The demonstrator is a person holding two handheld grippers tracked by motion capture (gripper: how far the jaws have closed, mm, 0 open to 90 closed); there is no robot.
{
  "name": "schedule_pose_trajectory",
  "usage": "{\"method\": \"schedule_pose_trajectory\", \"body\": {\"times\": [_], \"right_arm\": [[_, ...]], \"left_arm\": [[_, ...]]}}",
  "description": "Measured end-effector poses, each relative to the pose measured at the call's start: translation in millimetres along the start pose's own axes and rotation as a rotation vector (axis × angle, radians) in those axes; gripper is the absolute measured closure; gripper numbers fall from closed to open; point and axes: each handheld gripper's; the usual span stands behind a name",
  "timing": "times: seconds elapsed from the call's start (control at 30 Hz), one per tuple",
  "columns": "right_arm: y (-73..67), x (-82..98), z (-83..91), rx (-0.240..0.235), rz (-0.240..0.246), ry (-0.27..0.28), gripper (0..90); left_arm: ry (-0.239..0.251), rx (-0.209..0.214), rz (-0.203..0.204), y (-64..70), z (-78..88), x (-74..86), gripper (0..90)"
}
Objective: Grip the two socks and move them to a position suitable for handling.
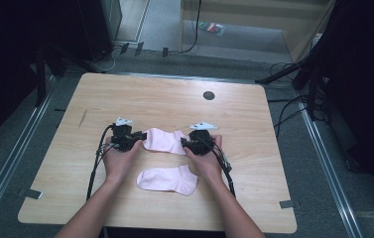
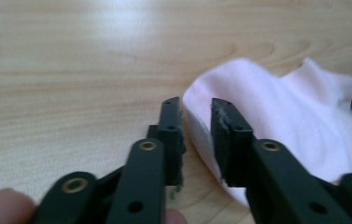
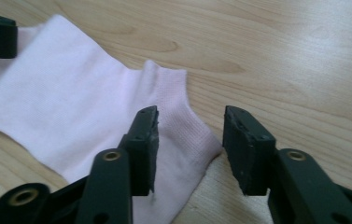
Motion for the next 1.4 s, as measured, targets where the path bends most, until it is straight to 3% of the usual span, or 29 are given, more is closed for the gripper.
{"method": "schedule_pose_trajectory", "body": {"times": [0.03,0.07,0.17,0.3,0.4,0.43,0.53,0.57,0.6,0.63,0.67,0.73,0.77,0.8,0.9,0.93,1.0,1.07,1.1,1.2,1.27,1.3,1.4], "right_arm": [[-2.4,0.7,-1.8,0.027,0.034,-0.011,67.1],[-3.2,1.1,-2.1,0.031,0.036,-0.016,69.4],[-3.3,3.0,-0.4,0.041,0.04,-0.009,82.7],[0.3,5.4,3.2,0.038,0.009,-0.015,86.4],[3.3,8.0,5.2,0.026,-0.009,-0.009,87.0],[5.8,10.9,8.3,0.069,-0.01,-0.013,87.8],[7.9,12.9,10.4,0.066,-0.031,-0.011,87.9],[6.9,12.7,10.5,0.058,-0.029,-0.01,87.7],[6.9,12.7,10.5,0.058,-0.029,-0.01,87.7],[1.9,11.6,9.5,0.004,-0.002,0.007,86.5],[-0.2,11.1,9.7,0.002,0.01,0.012,85.4],[-2.2,9.9,11.5,0.0,0.018,0.029,75.6],[-0.3,9.0,13.5,-0.019,-0.004,0.053,65.8],[1.9,8.3,16.2,-0.028,-0.029,0.069,61.9],[9.1,8.5,24.1,-0.043,-0.081,0.106,56.8],[9.1,8.5,24.1,-0.043,-0.081,0.106,56.8],[14.6,12.0,27.7,-0.051,-0.133,0.091,52.9],[14.4,12.9,27.2,-0.052,-0.135,0.08,51.9],[13.3,15.3,24.8,-0.033,-0.125,0.067,51.1],[11.6,16.3,19.7,-0.019,-0.119,0.061,52.3],[10.3,15.8,18.3,-0.02,-0.117,0.061,53.1],[6.0,15.1,16.6,-0.018,-0.094,0.059,55.8],[-0.4,15.5,13.2,-0.003,-0.052,0.03,63.2]], "left_arm": [[-0.006,0.004,-0.003,-1.4,0.4,1.2,86.2],[-0.001,0.009,-0.004,-2.2,2.7,1.7,88.7],[0.015,0.016,-0.009,-3.6,7.9,1.9,90.0],[0.046,0.003,-0.044,-8.3,19.7,5.0,90.0],[0.032,-0.01,-0.067,-10.4,22.9,6.9,90.0],[0.04,-0.046,-0.098,-11.5,25.5,9.7,90.0],[0.033,-0.029,-0.084,-12.8,25.6,12.7,90.0],[0.028,0.009,-0.074,-9.0,24.7,15.6,90.0],[0.028,0.009,-0.074,-9.0,24.7,15.6,90.0],[0.016,0.028,-0.081,-3.3,24.8,18.6,90.0],[0.016,0.028,-0.081,-3.3,24.8,18.6,89.7],[-0.005,0.06,-0.091,0.9,24.8,21.1,75.5],[-0.006,0.077,-0.083,0.8,25.0,21.6,66.7],[-0.004,0.094,-0.079,-0.8,26.3,21.4,64.1],[0.039,0.105,-0.035,-5.9,29.7,18.0,54.2],[0.039,0.105,-0.035,-5.9,29.7,18.0,52.7],[0.094,0.091,-0.001,-9.1,31.4,14.0,51.8],[0.095,0.082,0.005,-9.9,30.7,13.2,52.2],[0.067,0.068,0.0,-10.4,26.5,12.2,53.3],[0.051,0.053,-0.011,-10.3,22.1,13.2,58.4],[0.051,0.057,-0.016,-10.6,21.5,13.7,69.2],[0.028,0.084,-0.005,-12.0,20.7,13.8,74.8],[0.012,0.089,-0.002,-13.4,21.3,13.4,82.1]]}}
Point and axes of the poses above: each handheld gripper's, and its own axes: z roughly backward along the jaws, x roughly out of its underside, y roughly to its right, and after that the axes turned 10 degrees about z, right-handed
